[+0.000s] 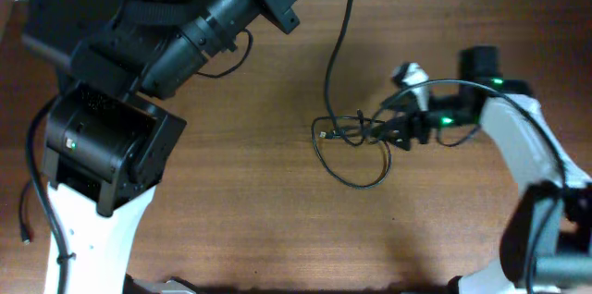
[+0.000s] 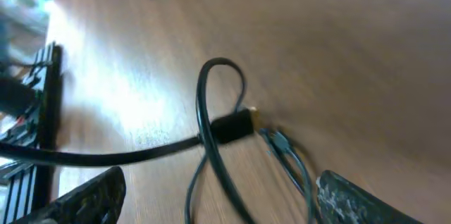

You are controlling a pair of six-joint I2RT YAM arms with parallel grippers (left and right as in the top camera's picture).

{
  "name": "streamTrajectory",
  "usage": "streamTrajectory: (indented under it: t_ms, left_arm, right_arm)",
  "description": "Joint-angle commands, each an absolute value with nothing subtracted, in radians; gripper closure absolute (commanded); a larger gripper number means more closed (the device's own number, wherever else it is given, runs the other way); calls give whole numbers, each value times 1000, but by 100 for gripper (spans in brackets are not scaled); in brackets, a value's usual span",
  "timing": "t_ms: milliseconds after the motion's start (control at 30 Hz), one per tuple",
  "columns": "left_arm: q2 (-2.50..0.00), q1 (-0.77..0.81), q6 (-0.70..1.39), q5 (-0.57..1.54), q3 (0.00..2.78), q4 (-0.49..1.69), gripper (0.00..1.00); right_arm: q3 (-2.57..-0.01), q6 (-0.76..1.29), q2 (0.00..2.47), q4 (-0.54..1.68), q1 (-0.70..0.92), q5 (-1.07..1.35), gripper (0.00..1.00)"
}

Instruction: Untangle cables

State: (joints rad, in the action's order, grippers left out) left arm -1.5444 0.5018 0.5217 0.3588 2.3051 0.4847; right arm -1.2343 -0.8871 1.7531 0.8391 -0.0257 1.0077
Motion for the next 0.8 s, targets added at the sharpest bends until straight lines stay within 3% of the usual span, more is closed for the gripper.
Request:
streamTrajectory:
  t_ms: [0,33,100,133,200,467,500,533,567,600,633,733,767]
  left_arm:
    - [-1538,501,539,367,2339,476,100]
    - [-1538,501,538,359,2343,471,100]
    - [-1538,501,538,321,2365,463,100]
    - [-1538,501,537,300,2373,464,100]
    - [-1538,501,521,264,2386,466,100]
    - [-1538,501,465,94,2389,571,100]
    - [-1538,501,460,80,2389,598,100]
    - [-1540,501,437,76,2389,617,100]
    - [-1544,501,419,71,2389,632,100]
    - [-1548,501,416,52,2389,649,100]
    - [-1558,501,413,9,2389,673,100]
    - [-1586,501,368,-102,2389,718,100]
    - [-1598,501,360,-150,2389,736,100]
  right_arm:
    - [-1240,-923,1846,828,20,973,22]
    - [-1240,-923,1874,830,27,951,33]
    - [-1240,-923,1916,847,25,933,72]
    - [-1240,-923,1928,859,20,930,85]
    - [-1240,-923,1936,883,1,931,95]
    - [-1240,-839,1931,909,-195,983,94]
    - [-1240,-831,1931,920,-226,1029,84]
    - [-1240,-832,1931,938,-251,1065,63]
    - [-1240,-832,1930,954,-266,1079,55]
    - [-1240,-833,1930,974,-282,1080,38]
    - [-1240,-833,1931,997,-296,1071,36]
    - [-1240,-833,1930,1026,-310,1057,56]
    - [-1240,-833,1930,1031,-310,1059,55]
